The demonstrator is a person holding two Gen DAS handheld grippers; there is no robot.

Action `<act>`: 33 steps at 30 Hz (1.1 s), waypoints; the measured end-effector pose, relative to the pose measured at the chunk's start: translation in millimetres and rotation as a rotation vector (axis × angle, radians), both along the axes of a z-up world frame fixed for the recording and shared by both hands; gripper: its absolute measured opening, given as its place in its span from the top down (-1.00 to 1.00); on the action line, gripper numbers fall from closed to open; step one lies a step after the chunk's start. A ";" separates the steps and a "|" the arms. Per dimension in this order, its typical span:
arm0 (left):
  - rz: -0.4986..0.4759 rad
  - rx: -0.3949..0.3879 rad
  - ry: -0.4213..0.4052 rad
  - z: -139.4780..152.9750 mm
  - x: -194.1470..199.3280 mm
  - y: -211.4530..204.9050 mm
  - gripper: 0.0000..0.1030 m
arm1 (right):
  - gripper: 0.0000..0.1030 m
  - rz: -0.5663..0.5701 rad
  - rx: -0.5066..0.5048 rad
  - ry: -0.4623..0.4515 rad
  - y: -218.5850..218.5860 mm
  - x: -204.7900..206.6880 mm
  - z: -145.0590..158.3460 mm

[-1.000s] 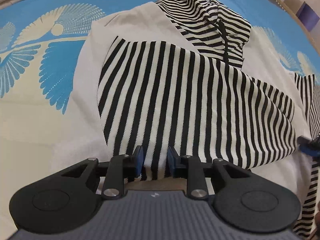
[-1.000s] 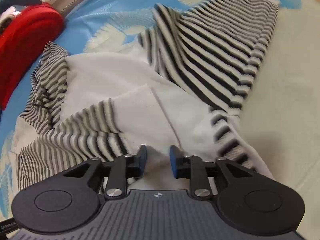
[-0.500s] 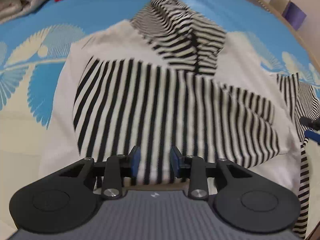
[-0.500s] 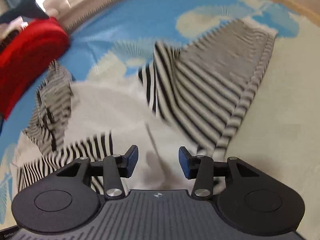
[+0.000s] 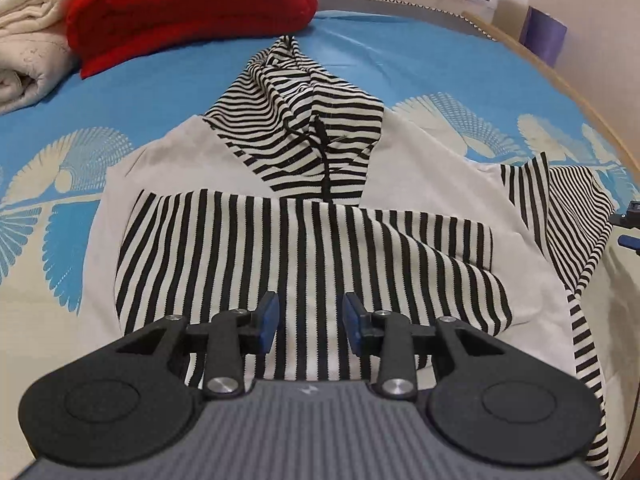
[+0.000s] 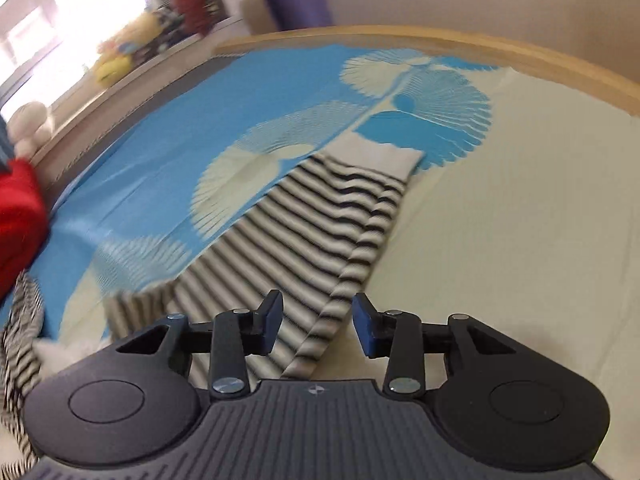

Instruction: Fold small clothes

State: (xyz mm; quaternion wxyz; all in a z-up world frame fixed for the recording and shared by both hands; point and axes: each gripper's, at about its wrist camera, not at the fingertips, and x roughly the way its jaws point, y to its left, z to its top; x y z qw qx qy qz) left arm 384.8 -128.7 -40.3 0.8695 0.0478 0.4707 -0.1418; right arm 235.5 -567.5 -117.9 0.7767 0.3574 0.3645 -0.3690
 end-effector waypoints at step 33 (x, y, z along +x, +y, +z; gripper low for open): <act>0.263 -0.099 0.035 28.1 26.5 128.9 0.24 | 0.57 1.245 -0.104 -0.062 381.3 73.8 70.0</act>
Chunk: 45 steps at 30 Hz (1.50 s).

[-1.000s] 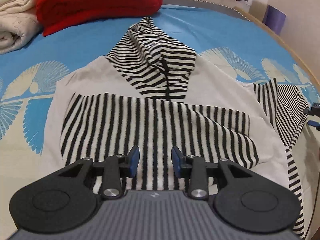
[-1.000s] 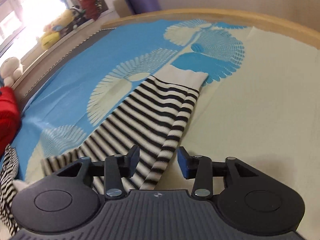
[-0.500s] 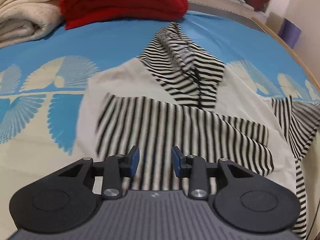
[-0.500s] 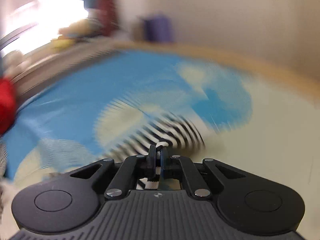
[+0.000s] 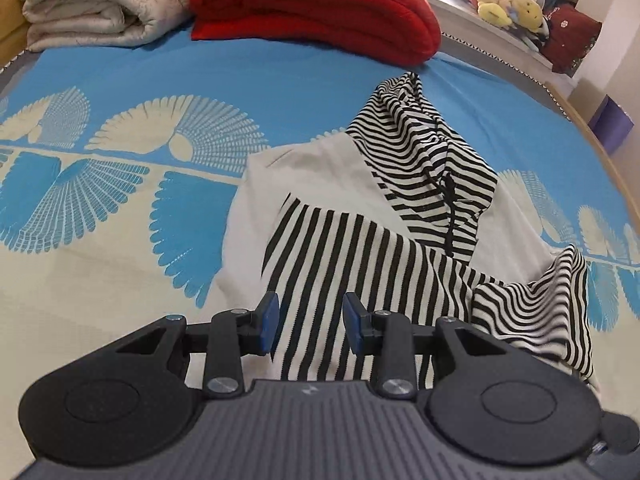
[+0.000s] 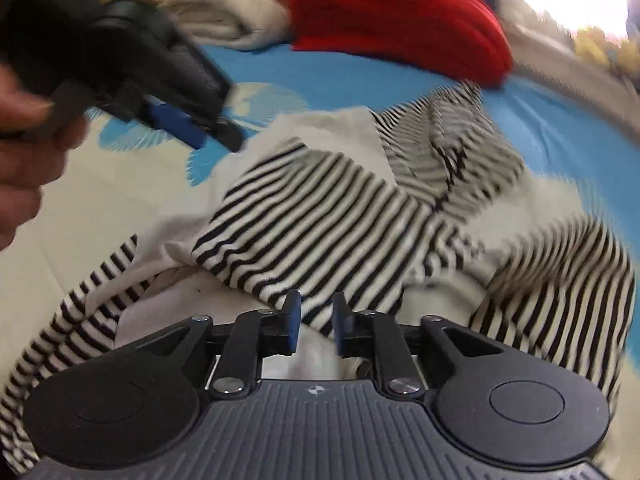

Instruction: Fold small clothes

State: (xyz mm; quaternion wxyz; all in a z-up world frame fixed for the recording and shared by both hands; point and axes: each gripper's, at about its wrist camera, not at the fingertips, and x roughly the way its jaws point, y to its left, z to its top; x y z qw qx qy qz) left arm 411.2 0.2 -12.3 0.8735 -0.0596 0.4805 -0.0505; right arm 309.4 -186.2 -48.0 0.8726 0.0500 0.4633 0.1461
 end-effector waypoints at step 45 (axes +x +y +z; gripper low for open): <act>-0.361 -0.085 -0.013 -52.4 -4.7 -101.2 -0.37 | -0.13 -0.860 0.435 0.281 -150.3 -4.0 -37.9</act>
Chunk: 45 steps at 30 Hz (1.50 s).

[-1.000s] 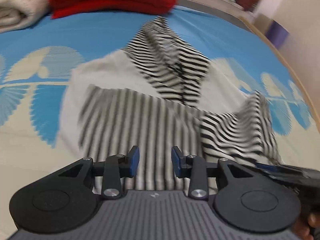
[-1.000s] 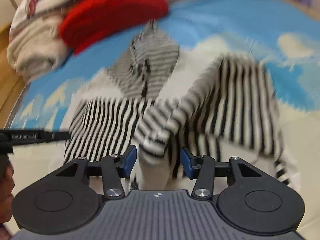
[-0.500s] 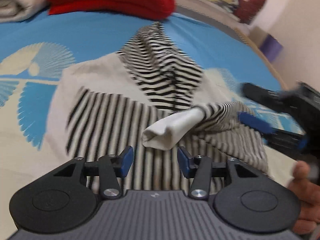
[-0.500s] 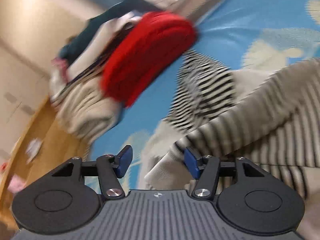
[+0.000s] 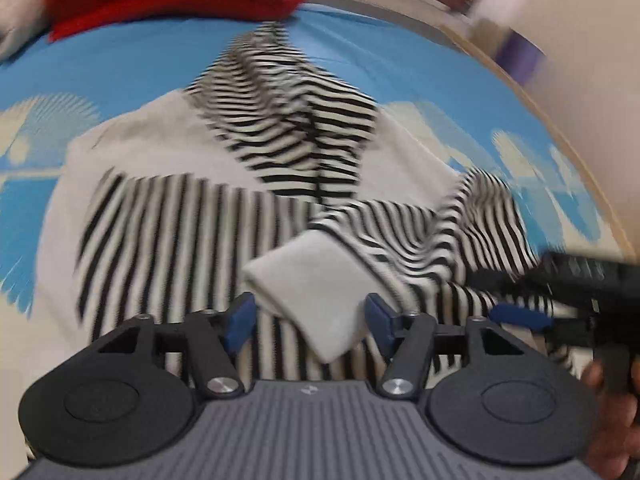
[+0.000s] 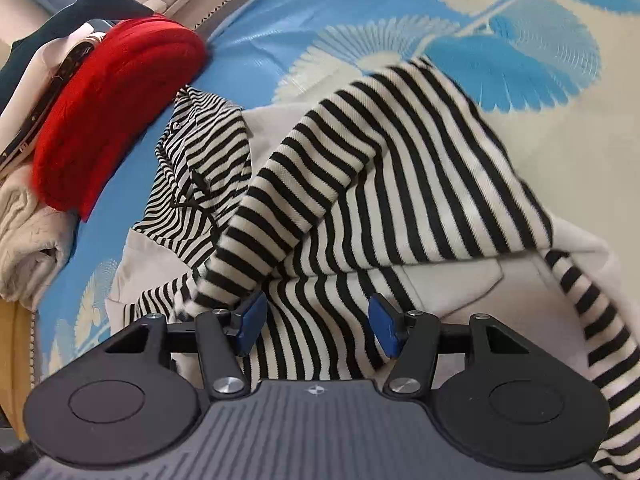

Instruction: Fold small clothes

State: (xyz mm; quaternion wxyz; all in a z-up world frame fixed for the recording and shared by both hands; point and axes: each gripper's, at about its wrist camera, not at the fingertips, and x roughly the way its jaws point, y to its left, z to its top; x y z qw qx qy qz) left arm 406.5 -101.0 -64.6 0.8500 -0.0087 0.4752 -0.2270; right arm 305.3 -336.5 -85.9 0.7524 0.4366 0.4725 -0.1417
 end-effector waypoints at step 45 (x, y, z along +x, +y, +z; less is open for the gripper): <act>0.438 -0.106 0.173 -34.5 50.6 105.5 -0.07 | 0.51 -0.254 0.048 0.230 -55.8 -21.2 -20.7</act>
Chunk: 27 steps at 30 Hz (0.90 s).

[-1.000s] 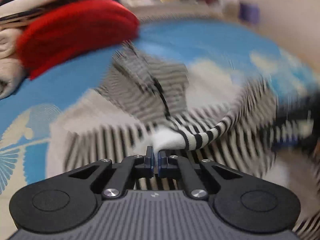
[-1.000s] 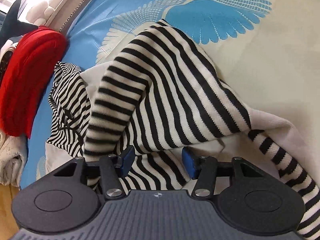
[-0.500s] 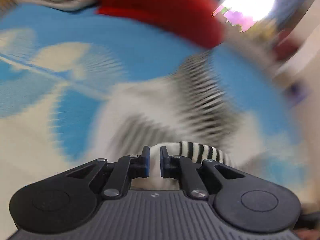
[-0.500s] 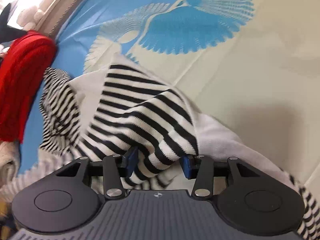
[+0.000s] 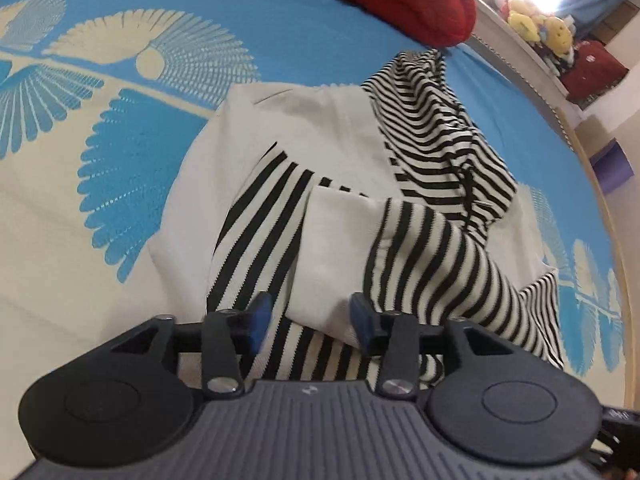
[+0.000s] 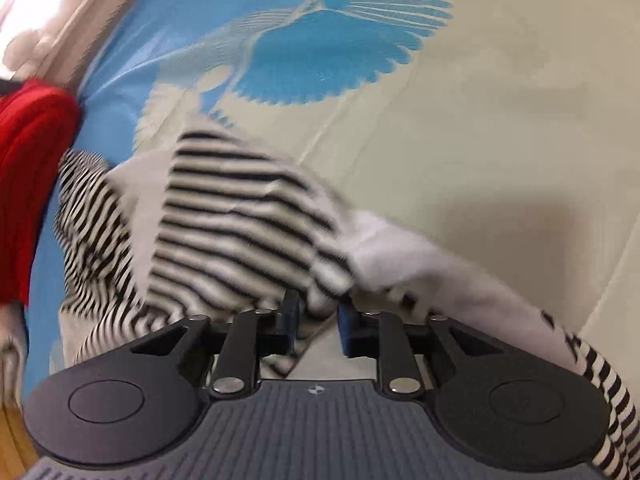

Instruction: Fold small clothes

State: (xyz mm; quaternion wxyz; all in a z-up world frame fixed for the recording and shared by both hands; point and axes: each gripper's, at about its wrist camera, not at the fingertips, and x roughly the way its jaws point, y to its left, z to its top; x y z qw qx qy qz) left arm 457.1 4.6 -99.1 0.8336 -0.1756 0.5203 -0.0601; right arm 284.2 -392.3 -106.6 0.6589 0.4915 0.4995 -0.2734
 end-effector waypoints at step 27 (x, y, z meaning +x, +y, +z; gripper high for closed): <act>0.150 0.278 -0.121 77.5 -45.8 -2.0 0.45 | 0.33 0.091 -0.301 -0.166 -15.1 39.3 23.2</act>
